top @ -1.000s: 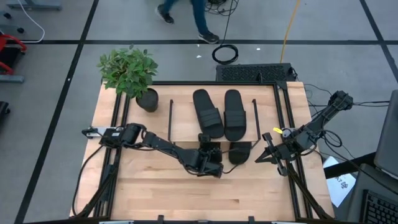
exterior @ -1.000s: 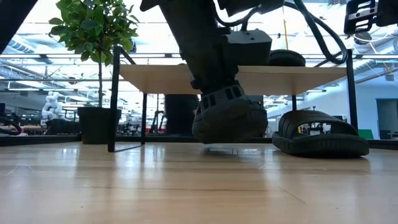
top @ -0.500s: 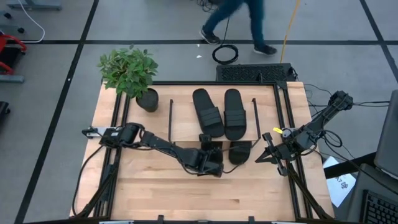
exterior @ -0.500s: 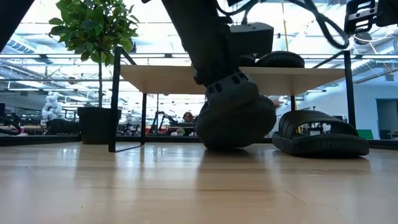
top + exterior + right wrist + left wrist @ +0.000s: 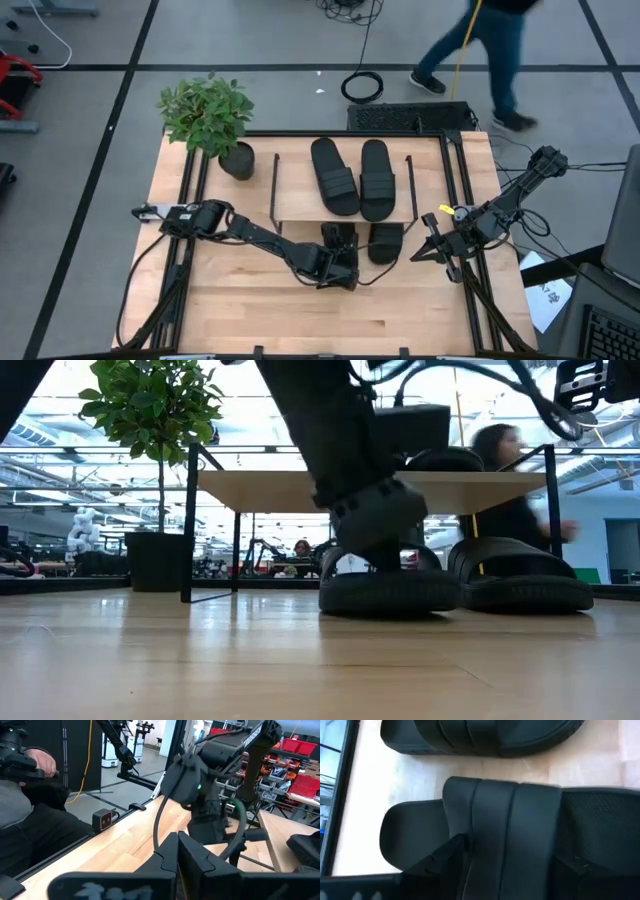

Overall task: Pick and place slides into the shelf
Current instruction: Put the black slide under the shelf

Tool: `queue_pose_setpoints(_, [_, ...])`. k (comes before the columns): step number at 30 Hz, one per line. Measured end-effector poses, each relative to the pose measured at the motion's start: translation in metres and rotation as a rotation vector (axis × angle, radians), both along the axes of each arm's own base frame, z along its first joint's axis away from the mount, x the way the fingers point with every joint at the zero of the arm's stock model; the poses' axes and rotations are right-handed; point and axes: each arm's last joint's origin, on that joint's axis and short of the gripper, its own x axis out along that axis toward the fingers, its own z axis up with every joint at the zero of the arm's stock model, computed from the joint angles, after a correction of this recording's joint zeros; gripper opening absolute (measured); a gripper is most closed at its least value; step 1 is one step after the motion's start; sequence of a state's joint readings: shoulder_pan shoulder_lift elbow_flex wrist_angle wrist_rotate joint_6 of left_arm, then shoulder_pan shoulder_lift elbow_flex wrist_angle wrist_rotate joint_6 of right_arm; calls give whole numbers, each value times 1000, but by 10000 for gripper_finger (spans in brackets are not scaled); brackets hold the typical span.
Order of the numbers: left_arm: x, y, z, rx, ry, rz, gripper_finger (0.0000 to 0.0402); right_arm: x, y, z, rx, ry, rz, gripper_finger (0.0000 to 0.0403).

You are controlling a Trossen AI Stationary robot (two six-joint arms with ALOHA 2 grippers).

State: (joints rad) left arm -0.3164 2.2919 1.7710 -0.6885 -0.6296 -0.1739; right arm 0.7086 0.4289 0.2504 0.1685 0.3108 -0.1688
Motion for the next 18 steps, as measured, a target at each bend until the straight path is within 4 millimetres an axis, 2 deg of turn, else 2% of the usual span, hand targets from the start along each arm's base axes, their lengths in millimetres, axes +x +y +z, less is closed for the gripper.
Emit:
queue_pose_setpoints(9, [-1,0,1,74,-5,5,214,0,0,0,0,0,0,0])
queue_pose_setpoints(18, [-6,-17,3,193,-4,-54,216,0,0,0,0,0,0,0])
